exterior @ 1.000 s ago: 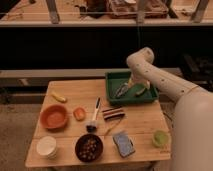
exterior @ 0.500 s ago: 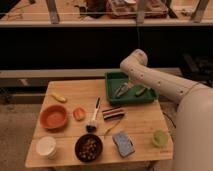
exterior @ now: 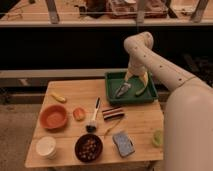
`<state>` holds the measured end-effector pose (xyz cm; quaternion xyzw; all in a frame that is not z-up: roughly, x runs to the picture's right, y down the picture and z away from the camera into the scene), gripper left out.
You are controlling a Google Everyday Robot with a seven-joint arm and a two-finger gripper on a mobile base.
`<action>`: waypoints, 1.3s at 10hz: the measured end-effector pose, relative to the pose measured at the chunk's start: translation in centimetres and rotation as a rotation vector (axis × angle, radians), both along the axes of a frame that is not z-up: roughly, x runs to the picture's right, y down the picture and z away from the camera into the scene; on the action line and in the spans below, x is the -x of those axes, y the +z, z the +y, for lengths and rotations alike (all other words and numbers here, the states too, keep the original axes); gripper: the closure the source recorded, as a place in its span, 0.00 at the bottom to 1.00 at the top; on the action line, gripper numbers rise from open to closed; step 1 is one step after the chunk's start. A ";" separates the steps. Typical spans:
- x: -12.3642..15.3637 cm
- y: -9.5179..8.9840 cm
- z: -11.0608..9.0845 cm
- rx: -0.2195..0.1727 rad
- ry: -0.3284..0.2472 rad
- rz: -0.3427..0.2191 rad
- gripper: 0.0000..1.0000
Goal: Wipe table surface with eraser
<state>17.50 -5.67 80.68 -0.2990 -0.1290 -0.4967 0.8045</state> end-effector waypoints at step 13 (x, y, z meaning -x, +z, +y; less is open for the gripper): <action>7.3 -6.4 4.8 0.068 0.242 -0.163 0.33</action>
